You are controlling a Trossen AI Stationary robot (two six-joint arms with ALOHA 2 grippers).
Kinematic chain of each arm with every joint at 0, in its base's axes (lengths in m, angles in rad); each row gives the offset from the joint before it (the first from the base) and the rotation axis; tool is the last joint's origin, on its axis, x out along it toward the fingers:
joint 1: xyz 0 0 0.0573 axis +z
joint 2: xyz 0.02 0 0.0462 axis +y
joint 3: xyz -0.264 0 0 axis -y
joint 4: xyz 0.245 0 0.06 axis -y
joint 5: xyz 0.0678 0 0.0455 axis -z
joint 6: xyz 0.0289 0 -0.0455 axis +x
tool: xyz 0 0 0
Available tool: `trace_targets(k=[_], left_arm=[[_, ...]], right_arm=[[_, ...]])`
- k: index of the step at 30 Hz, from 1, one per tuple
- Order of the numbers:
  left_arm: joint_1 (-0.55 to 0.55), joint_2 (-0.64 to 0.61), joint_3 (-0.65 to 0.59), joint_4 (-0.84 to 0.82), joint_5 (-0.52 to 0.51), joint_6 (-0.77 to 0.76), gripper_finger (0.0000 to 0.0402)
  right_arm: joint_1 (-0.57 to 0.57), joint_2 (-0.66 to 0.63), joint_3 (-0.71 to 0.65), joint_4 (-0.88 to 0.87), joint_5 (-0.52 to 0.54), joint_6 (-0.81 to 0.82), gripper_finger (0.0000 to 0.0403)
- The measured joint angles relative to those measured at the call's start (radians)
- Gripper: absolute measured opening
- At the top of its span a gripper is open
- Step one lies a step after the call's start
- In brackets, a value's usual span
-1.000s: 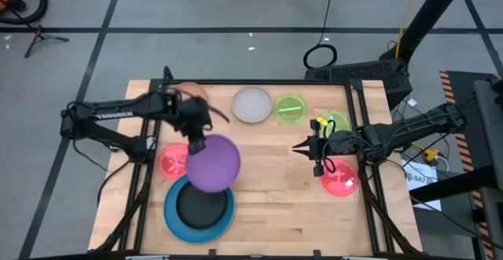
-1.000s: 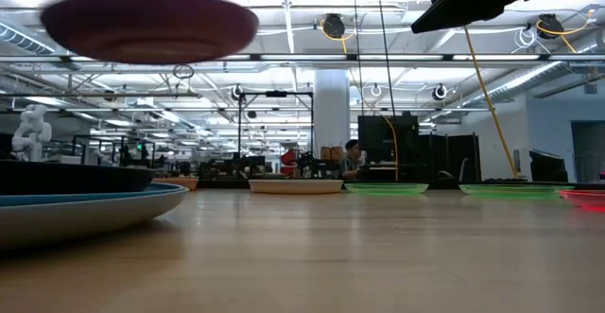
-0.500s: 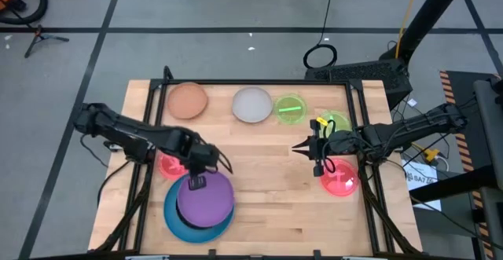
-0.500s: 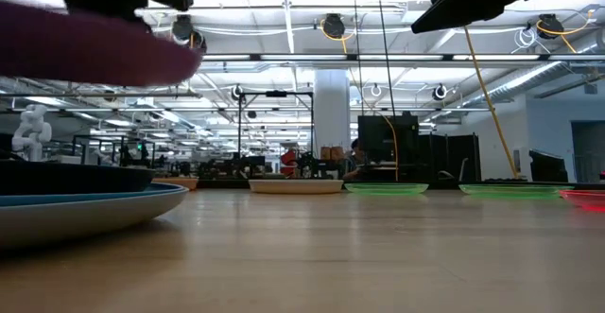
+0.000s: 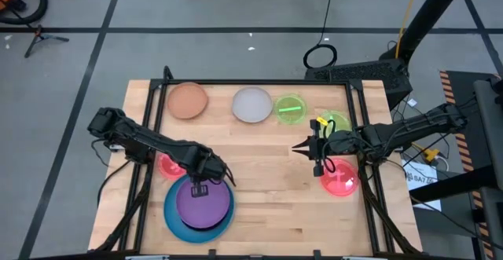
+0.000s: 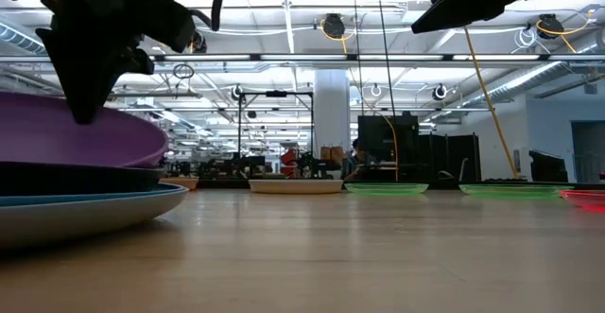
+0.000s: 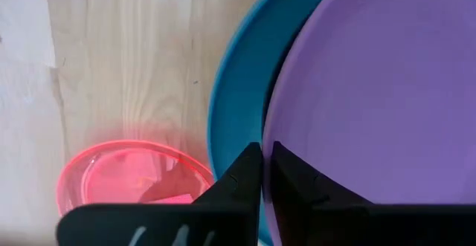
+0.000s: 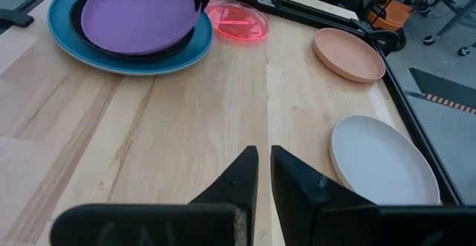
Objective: Stack plastic plates
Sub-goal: Stack the purple plate on the black plate, then stack the brown plate on the purple plate
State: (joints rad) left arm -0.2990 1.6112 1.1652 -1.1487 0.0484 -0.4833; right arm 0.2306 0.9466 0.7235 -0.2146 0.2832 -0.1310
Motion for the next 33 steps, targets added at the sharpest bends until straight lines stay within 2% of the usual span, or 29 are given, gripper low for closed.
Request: trace_targets(k=[6,14,17,25,33], left_arm=[[0.001,-0.001,0.0,-0.013,-0.014,-0.02,0.0036],[0.001,-0.001,0.0,-0.017,-0.03,-0.027,0.0104],[0.001,-0.001,0.0,-0.026,-0.07,-0.022,0.012],[0.028,-0.001,0.0,-0.028,-0.107,0.117,0.0124],[0.124,-0.001,0.0,-0.029,-0.178,0.268,0.0124]], right_arm=[[0.0,0.0,0.0,0.0,0.0,0.0,0.0031],[0.0,0.0,0.0,0.0,0.0,0.001,0.0031],[0.0,0.0,0.0,0.0,0.0,0.002,0.0031],[0.0,0.0,0.0,0.0,0.0,0.001,0.0031],[0.0,0.0,0.0,0.0,0.0,0.001,0.0031]])
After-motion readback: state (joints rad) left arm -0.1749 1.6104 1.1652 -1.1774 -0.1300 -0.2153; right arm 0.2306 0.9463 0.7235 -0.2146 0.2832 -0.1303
